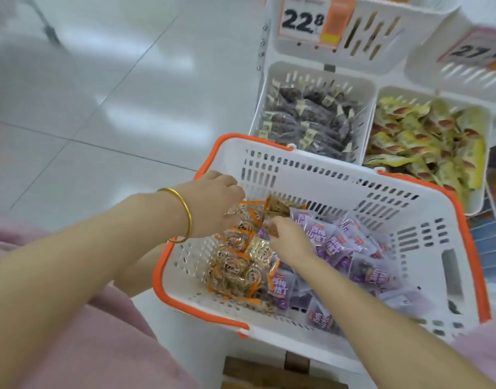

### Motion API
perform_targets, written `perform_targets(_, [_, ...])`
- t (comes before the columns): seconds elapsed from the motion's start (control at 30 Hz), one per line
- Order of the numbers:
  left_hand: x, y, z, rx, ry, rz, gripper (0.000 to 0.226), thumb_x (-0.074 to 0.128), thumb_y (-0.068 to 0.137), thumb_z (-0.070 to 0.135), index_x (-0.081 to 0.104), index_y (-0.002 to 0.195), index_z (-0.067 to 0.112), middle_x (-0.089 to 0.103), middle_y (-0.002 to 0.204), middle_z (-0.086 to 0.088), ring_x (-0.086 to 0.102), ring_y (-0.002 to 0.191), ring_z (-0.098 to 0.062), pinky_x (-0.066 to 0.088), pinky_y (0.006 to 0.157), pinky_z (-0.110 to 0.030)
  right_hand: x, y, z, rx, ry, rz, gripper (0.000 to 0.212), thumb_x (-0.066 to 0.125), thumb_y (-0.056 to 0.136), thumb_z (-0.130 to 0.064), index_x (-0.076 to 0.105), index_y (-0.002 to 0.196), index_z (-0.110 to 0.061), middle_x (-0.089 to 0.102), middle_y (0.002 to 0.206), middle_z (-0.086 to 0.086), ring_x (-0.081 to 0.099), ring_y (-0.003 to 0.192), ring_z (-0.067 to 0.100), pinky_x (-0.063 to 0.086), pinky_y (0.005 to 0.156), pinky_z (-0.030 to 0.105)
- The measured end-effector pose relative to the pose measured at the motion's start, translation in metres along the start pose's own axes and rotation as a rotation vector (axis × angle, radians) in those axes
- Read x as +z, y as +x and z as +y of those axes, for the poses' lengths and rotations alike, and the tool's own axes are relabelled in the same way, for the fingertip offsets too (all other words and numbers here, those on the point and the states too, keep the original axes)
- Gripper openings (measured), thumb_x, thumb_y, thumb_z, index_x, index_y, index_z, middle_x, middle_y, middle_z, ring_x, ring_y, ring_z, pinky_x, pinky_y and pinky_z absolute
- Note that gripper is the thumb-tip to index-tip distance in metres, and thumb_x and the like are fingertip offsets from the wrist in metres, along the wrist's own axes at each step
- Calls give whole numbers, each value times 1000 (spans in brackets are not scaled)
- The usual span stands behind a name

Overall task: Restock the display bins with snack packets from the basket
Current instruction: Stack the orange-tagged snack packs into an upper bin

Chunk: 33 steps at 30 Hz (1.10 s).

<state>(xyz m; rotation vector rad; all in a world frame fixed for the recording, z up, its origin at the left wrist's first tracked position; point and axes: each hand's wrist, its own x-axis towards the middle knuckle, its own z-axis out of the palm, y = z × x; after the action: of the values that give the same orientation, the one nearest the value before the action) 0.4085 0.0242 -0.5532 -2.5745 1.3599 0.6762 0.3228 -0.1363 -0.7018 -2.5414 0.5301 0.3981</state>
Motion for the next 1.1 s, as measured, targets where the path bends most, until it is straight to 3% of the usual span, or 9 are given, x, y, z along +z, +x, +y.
perform_targets(0.1, [15,1,-5,31,11,-12,51,38,97,40,28,142,21,27,148,-2,21,138,-22,24,113,-37,21,20,-1,-83,-287,126,35,51,85,2,53,117,-12,54,120,7,49,112,26,44,78,35])
perform_targets(0.23, [29,-5,-10,70,79,-54,52,38,97,41,25,143,21,22,150,-1,15,140,-21,29,111,-38,37,50,9,7,-451,79,54,61,84,-7,40,134,-11,48,134,8,45,121,26,46,87,39])
perform_targets(0.37, [28,-6,-12,81,87,-26,51,36,97,40,25,142,21,19,151,-1,12,140,-20,31,110,-39,32,59,11,-9,-560,33,26,58,83,-3,54,107,-12,62,113,7,46,115,26,40,82,36])
perform_targets(0.5, [26,-2,-11,102,92,25,48,36,96,41,29,140,21,26,146,-2,19,137,-22,33,108,-39,13,41,7,-89,-328,349,10,52,89,-7,57,85,-14,63,85,3,50,93,24,36,71,36])
perform_targets(0.57, [24,1,-9,105,103,24,47,36,96,41,31,138,21,27,146,-3,20,137,-22,33,108,-39,13,26,9,-89,-3,485,23,47,95,-18,51,73,-15,51,67,-1,46,73,19,33,60,33])
perform_targets(0.67, [19,5,-5,100,83,6,46,38,96,40,33,137,20,29,144,-4,23,135,-23,34,107,-39,29,13,16,30,368,241,40,44,97,-29,34,61,-16,35,57,-1,38,58,19,27,54,34])
perform_targets(0.8, [14,7,2,107,37,15,46,40,96,40,35,137,20,34,141,-3,27,133,-22,34,107,-39,55,15,25,68,19,-100,41,41,98,-37,29,61,-25,37,61,-3,46,70,25,35,60,35])
perform_targets(0.97, [5,12,10,103,-7,-10,47,41,96,39,36,138,20,36,140,-3,29,131,-23,32,108,-39,51,13,22,43,55,-215,39,47,97,-26,29,63,-21,35,63,-2,38,60,15,29,55,33])
perform_targets(1.1, [-6,19,15,48,-117,-14,43,42,97,36,40,136,19,41,136,-4,36,127,-24,32,106,-38,13,-3,23,52,276,-191,32,46,98,-22,33,70,-14,35,66,0,33,58,14,27,57,33])
